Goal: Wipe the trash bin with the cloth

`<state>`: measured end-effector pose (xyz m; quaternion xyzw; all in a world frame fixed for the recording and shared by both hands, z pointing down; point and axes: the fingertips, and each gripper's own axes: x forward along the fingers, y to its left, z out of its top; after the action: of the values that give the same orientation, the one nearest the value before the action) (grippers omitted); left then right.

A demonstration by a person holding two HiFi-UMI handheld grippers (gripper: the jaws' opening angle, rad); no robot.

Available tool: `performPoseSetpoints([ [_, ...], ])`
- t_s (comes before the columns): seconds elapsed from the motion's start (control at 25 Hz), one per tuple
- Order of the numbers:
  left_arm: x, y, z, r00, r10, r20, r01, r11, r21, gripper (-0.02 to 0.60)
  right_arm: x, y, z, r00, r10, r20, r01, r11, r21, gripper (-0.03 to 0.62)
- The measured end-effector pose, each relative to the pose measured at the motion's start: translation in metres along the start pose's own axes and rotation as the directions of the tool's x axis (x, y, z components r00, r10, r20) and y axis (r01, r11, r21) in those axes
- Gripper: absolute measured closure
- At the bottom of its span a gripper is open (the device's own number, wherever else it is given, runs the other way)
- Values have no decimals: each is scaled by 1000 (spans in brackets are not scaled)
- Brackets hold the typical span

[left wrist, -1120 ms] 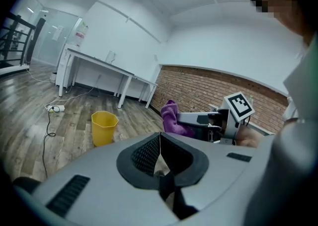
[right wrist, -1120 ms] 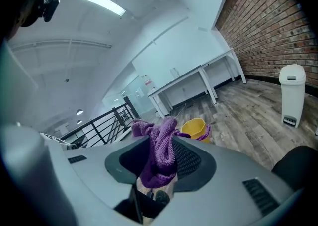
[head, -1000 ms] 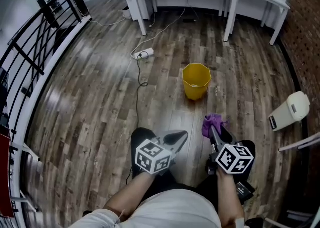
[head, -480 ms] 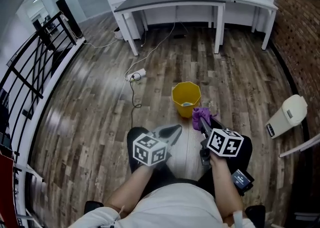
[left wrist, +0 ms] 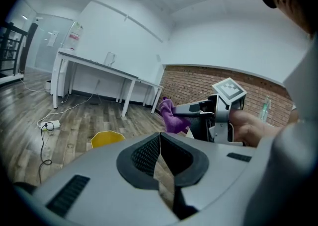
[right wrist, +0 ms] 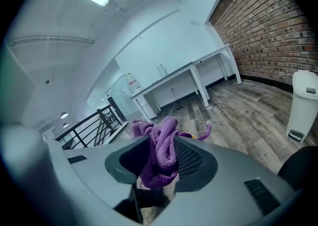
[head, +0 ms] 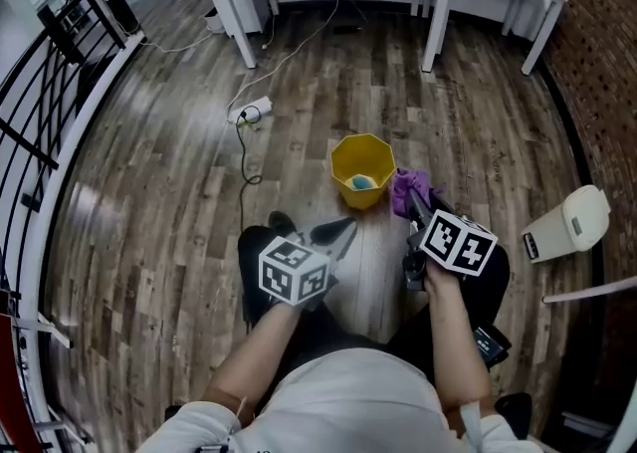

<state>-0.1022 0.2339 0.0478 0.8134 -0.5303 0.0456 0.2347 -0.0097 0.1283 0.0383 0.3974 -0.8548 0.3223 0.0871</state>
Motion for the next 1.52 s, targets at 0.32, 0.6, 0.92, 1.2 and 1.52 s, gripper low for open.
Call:
performPoseSetpoints([
  [0.32, 37, 47, 5, 999, -6, -48, 6, 1000, 12, 575, 30, -25, 37, 997, -10, 70, 4, 996, 86, 453],
  [0.6, 97, 83, 0, 988, 10, -155, 0, 998, 64, 575, 83, -86, 35, 997, 9, 76, -31, 956, 291, 453],
  [0.92, 152, 118, 7, 973, -7, -231, 47, 985, 168, 575, 129, -134, 15, 1000, -27, 16, 19, 931, 365, 453],
  [1.2, 216, 157, 8, 945, -59, -322, 146, 956, 253, 575, 179, -180, -9, 996, -65, -53, 81, 907, 413, 453],
  [1.52, 266, 185, 1, 886, -111, -450, 230, 948, 218, 575, 233, -206, -8, 992, -62, -113, 109, 871, 479, 453],
])
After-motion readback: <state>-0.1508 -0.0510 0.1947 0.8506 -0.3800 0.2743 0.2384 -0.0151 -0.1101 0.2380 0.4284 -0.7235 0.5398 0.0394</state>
